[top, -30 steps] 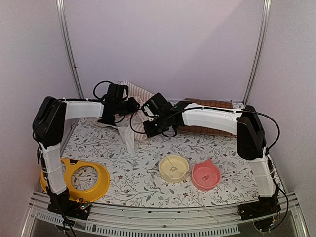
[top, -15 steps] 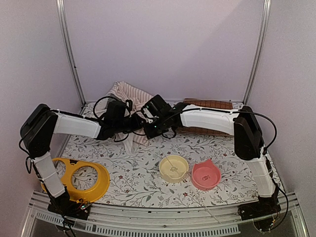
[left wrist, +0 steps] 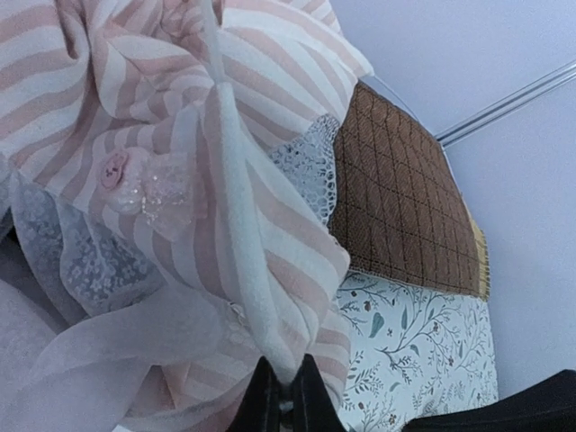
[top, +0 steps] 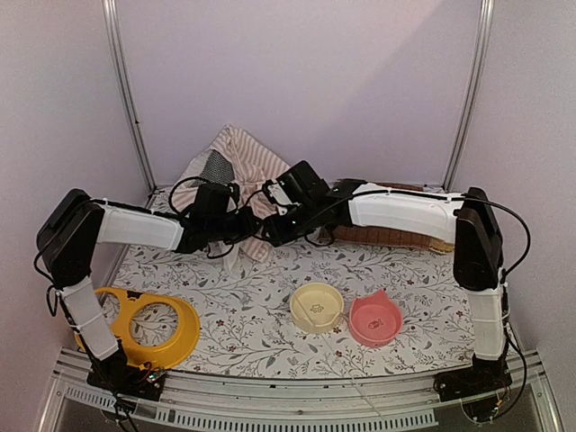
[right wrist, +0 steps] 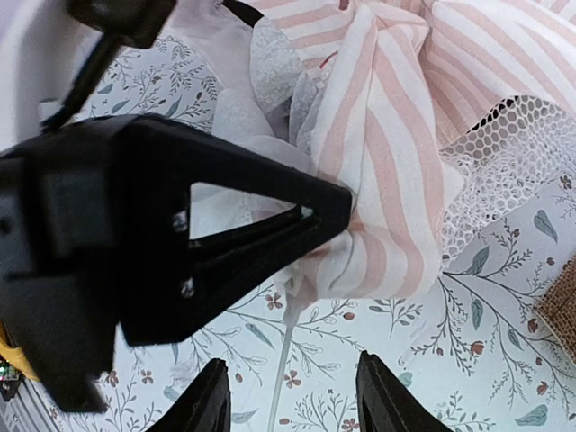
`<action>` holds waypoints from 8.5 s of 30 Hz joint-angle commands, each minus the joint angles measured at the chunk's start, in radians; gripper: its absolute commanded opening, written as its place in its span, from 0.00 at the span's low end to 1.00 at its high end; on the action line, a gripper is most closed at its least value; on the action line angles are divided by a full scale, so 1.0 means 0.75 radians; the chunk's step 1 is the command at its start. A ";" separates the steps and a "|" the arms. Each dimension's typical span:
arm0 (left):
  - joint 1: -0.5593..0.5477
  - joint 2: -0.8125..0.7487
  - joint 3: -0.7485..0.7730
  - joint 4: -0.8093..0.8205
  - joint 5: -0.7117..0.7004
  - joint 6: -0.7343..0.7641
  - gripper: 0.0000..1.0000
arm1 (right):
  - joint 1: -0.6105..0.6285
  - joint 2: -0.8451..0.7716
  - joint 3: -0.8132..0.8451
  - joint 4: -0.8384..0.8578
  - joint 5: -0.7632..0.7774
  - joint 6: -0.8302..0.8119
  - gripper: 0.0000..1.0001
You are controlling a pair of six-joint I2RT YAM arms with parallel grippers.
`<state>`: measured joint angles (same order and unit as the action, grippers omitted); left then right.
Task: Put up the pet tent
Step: Pass from the left arm to the right, then pick up the tent pole from the tent, then pick up the tent fabric from the tent.
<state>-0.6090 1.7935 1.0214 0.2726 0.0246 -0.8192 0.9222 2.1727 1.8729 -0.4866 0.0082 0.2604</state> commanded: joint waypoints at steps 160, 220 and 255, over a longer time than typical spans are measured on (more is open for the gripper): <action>0.146 -0.806 -0.357 0.219 0.138 0.294 0.72 | 0.658 -1.118 -1.348 0.080 -0.124 0.753 0.00; -0.203 -0.043 -0.395 0.245 -0.731 0.134 0.50 | 0.527 -1.117 -1.204 0.099 -0.240 0.678 0.00; -0.490 -0.477 -0.553 0.684 -0.373 0.835 0.00 | 0.491 -1.197 -1.072 0.318 -0.102 0.643 0.00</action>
<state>-0.9138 1.4994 0.6273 0.7139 -0.4225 -0.3065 1.3056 1.3312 1.0435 -0.3939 -0.1650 0.7658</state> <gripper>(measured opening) 0.005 0.021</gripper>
